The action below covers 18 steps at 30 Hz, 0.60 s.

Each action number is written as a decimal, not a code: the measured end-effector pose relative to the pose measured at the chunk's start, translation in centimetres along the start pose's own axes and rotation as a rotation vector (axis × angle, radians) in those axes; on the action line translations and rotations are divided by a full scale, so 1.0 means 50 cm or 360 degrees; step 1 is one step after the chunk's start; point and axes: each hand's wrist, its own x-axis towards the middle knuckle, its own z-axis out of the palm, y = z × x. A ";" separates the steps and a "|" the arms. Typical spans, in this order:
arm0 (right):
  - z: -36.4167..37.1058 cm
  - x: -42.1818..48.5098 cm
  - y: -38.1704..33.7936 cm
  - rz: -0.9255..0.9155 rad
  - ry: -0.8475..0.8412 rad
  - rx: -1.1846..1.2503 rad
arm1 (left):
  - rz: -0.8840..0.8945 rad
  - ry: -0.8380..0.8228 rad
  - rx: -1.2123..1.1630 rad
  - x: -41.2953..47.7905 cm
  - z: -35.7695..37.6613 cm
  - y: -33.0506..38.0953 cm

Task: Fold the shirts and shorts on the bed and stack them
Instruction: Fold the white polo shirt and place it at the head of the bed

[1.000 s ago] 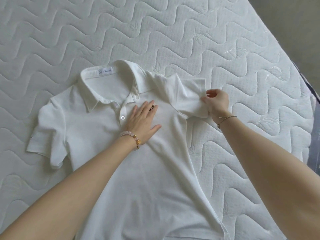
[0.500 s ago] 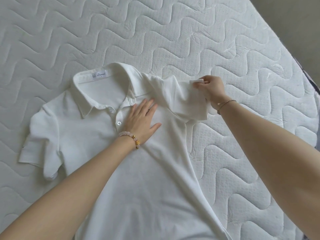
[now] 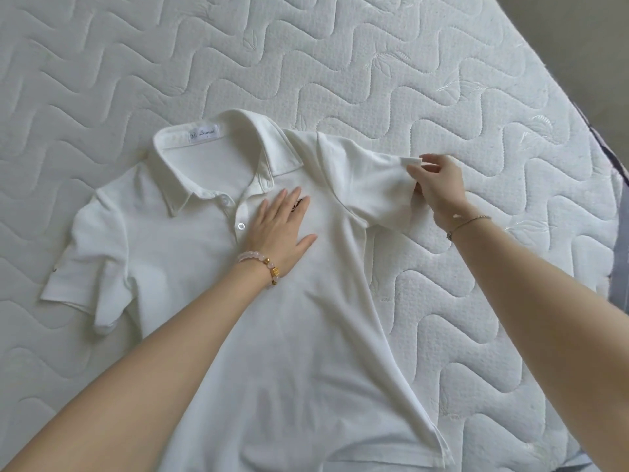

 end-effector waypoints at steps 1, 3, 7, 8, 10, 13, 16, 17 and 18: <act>-0.008 -0.022 0.012 0.0001 -0.0002 0.0057 | -0.0015 0.0005 -0.0026 -0.015 0.004 0.003; -0.024 -0.080 0.043 -0.0002 0.0018 0.0107 | -0.0036 0.0015 -0.0058 -0.054 0.012 0.008; -0.055 -0.213 0.122 -0.0018 0.0022 0.0094 | -0.0034 0.0006 -0.0087 -0.146 0.036 0.012; -0.060 -0.247 0.136 -0.0034 0.0016 0.0068 | -0.0028 0.0024 -0.0102 -0.172 0.039 0.017; -0.069 -0.311 0.159 -0.0045 -0.0001 0.0057 | -0.0027 0.0079 -0.0146 -0.228 0.047 0.029; -0.082 -0.398 0.204 -0.0032 -0.0137 -0.0085 | -0.0106 0.0109 -0.0221 -0.327 0.065 0.047; -0.099 -0.471 0.257 0.0018 -0.0277 -0.0284 | -0.0191 0.0075 -0.0279 -0.437 0.091 0.056; -0.105 -0.489 0.268 0.0006 -0.0297 -0.0339 | -0.0216 0.0062 -0.0283 -0.471 0.100 0.057; -0.110 -0.503 0.276 -0.0045 -0.0306 -0.0394 | -0.0238 0.0056 -0.0288 -0.501 0.107 0.057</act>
